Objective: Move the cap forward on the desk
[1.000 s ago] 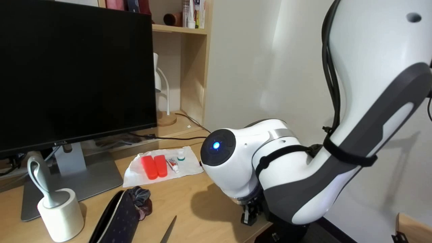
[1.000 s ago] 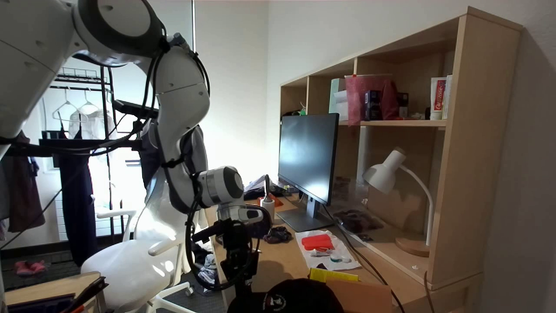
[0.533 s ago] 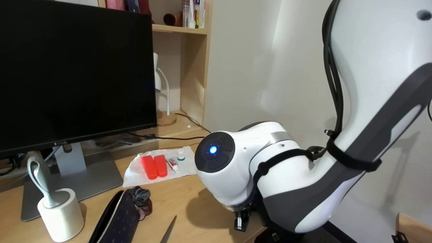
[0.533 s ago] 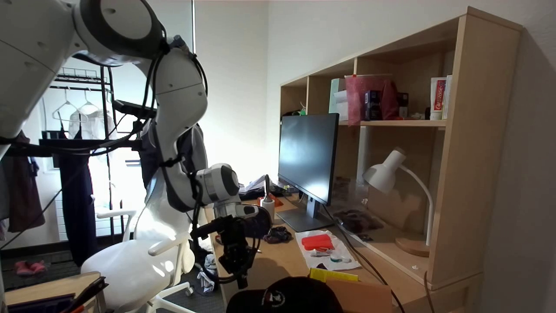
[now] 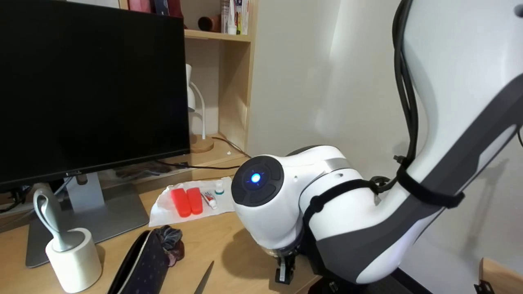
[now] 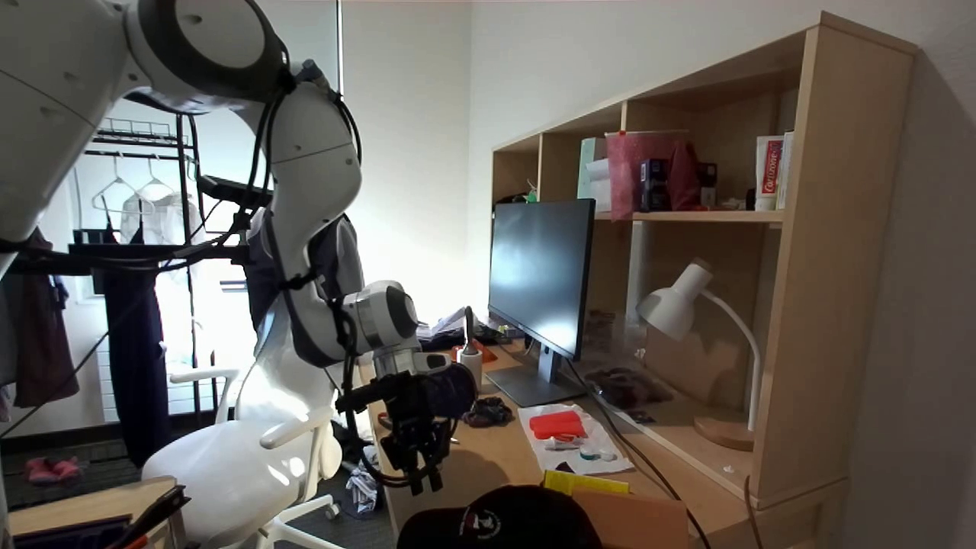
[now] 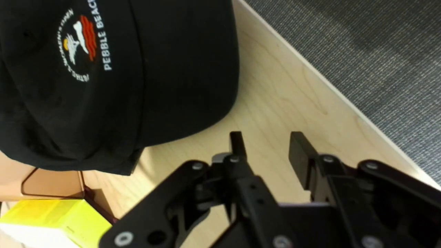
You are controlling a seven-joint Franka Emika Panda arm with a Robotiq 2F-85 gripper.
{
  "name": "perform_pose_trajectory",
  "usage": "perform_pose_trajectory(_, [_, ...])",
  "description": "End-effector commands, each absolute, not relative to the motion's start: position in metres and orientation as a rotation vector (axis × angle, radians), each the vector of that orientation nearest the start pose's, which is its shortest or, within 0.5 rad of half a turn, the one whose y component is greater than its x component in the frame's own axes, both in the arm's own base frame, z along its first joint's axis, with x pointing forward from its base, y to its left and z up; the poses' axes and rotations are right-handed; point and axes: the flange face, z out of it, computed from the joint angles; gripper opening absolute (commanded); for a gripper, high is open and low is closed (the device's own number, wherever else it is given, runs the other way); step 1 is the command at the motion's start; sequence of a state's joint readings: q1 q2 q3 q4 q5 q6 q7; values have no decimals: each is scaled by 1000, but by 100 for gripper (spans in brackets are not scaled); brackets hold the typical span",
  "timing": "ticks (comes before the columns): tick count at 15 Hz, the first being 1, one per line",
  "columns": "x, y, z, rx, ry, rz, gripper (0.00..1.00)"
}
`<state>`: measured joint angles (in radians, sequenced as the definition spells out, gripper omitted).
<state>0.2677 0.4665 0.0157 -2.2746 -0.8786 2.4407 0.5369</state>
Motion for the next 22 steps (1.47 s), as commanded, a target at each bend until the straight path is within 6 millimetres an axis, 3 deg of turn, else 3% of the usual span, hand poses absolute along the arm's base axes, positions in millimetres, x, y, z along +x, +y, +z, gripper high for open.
perform_pose_trajectory(1, [459, 110, 138, 2458, 571, -173, 72])
perform_pose_trajectory(5, [440, 97, 130, 2341, 541, -332, 97])
perform_pose_trajectory(6, [436, 98, 129, 2319, 548, -358, 99])
perform_pose_trajectory(14, [428, 104, 122, 2190, 477, -428, 100])
perform_pose_trajectory(22, [434, 111, 109, 2227, 485, -367, 100])
